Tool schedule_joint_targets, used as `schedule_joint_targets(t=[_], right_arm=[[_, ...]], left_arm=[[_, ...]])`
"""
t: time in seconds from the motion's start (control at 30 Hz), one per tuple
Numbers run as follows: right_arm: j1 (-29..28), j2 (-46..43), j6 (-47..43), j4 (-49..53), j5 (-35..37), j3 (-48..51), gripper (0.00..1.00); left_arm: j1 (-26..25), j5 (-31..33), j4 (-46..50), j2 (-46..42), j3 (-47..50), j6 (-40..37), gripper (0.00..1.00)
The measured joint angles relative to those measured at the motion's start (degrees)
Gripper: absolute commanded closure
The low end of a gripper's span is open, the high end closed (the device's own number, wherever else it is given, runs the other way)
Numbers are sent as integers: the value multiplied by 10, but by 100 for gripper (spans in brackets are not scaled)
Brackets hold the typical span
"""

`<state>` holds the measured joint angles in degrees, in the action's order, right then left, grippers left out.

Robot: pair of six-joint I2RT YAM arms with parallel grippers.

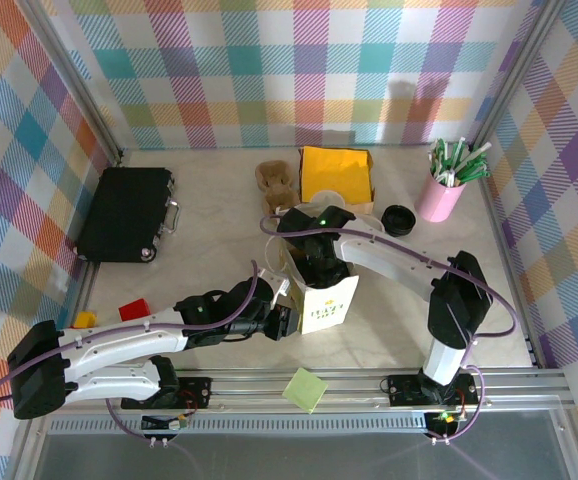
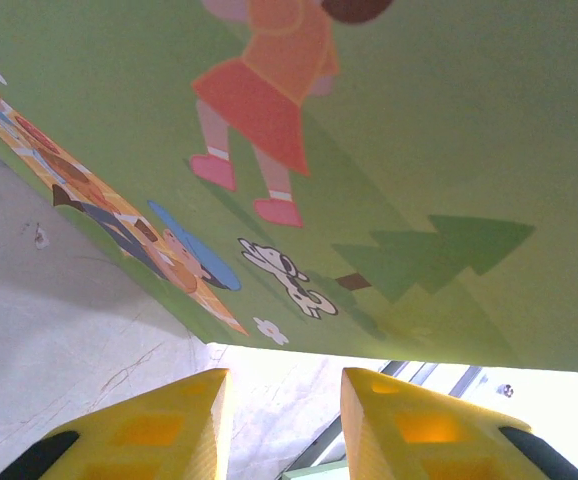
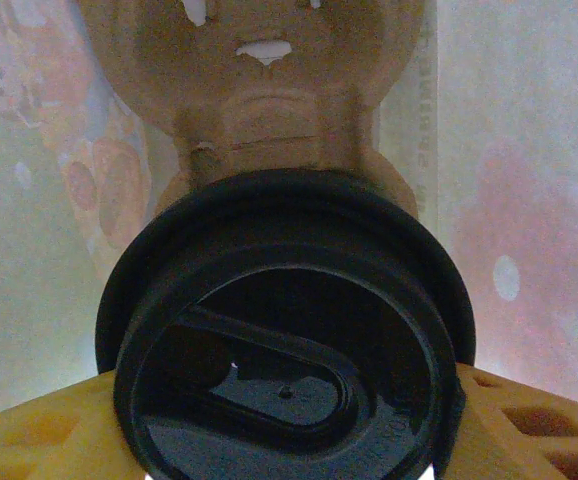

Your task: Pack the takeout coffee

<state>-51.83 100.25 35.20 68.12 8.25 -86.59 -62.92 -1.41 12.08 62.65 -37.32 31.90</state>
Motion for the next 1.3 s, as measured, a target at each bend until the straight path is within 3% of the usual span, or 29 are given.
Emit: schedule_joint_targets(t=[1.3], right_arm=[[0, -19, 6, -30, -1, 35, 63]], left_arm=[[0, 10, 0, 3, 0, 0, 67]])
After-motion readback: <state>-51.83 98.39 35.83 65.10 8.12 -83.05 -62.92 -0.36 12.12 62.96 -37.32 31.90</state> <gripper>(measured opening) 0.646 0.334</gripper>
